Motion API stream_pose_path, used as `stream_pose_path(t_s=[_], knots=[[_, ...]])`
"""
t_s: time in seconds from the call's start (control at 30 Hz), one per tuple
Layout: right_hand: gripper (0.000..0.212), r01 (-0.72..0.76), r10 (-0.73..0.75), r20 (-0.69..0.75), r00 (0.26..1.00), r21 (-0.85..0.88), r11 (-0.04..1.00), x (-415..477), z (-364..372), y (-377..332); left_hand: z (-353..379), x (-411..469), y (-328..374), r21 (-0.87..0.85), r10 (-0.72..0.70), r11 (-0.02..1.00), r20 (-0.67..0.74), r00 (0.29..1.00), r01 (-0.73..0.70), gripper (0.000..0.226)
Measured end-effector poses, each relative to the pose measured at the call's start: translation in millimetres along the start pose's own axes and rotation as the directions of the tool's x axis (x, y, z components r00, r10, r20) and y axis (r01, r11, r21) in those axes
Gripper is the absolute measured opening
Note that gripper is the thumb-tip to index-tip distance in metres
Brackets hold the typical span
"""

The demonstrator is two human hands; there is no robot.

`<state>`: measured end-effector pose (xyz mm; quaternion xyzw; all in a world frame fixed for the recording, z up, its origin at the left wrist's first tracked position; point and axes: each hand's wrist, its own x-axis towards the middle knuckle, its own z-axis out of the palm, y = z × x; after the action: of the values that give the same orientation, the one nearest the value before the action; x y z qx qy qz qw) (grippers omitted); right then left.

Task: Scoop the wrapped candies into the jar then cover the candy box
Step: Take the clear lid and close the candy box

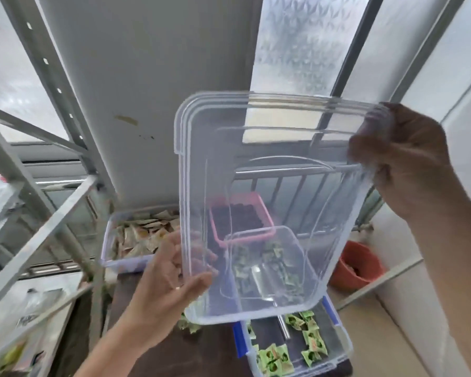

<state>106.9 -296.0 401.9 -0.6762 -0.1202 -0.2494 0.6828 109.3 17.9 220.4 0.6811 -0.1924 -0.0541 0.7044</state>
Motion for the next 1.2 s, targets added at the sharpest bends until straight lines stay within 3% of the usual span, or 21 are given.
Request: stream_pose_path(t_s=[0.07, 0.13, 0.23, 0.27, 0.4, 0.5, 0.57, 0.73, 0.83, 1.07, 1.2], knots=[[0.03, -0.061, 0.053, -0.072, 0.996, -0.118, 0.991, -13, -17, 25, 27, -5, -18, -0.058, -0.011, 0.998, -0.155, 0.988, 0.002, 0.033], [0.058, -0.211, 0.181, -0.128, 0.975, -0.279, 0.937, -36, -38, 63, 50, -10, -33, -0.171, -0.098, 0.984, -0.223, 0.97, 0.06, 0.022], [0.11, -0.518, 0.494, -0.157, 0.855, -0.238, 0.821, -97, -67, 119, 84, -11, -55, -0.369, -0.305, 0.908, -0.261, 0.916, 0.197, 0.025], [0.118, -0.586, 0.569, -0.14, 0.81, -0.238, 0.775, -119, -74, 135, 94, -9, -62, -0.406, -0.369, 0.882, -0.281, 0.886, 0.238, 0.025], [0.068, -0.679, 0.705, -0.053, 0.707, -0.331, 0.656, -179, -86, 179, 124, -7, -112, -0.273, -0.502, 0.862, -0.346, 0.793, 0.427, 0.028], [0.069, -0.651, 0.714, -0.061, 0.697, -0.469, 0.596, -183, -104, 210, 141, -10, -152, 0.053, -0.575, 0.778, -0.342, 0.743, 0.626, 0.055], [0.071, -0.661, 0.742, -0.053, 0.669, -0.499, 0.56, -177, -111, 224, 151, -12, -168, 0.204, -0.57, 0.714, -0.386, 0.725, 0.67, 0.061], [0.066, -0.699, 0.796, -0.019, 0.604, -0.492, 0.519, -180, -120, 255, 163, -7, -180, 0.181, -0.634, 0.65, -0.407, 0.658, 0.738, 0.066], [0.071, -0.722, 0.826, -0.035, 0.562, -0.509, 0.469, -186, -123, 269, 167, -3, -182, 0.179, -0.651, 0.642, -0.386, 0.653, 0.746, 0.069], [0.073, -0.691, 0.816, -0.042, 0.577, -0.558, 0.46, -184, -121, 283, 167, 2, -189, 0.193, -0.633, 0.629, -0.434, 0.641, 0.753, 0.072], [0.07, -0.612, 0.797, -0.123, 0.591, -0.712, 0.344, -184, -122, 287, 168, 2, -192, 0.192, -0.636, 0.623, -0.441, 0.633, 0.759, 0.074]])
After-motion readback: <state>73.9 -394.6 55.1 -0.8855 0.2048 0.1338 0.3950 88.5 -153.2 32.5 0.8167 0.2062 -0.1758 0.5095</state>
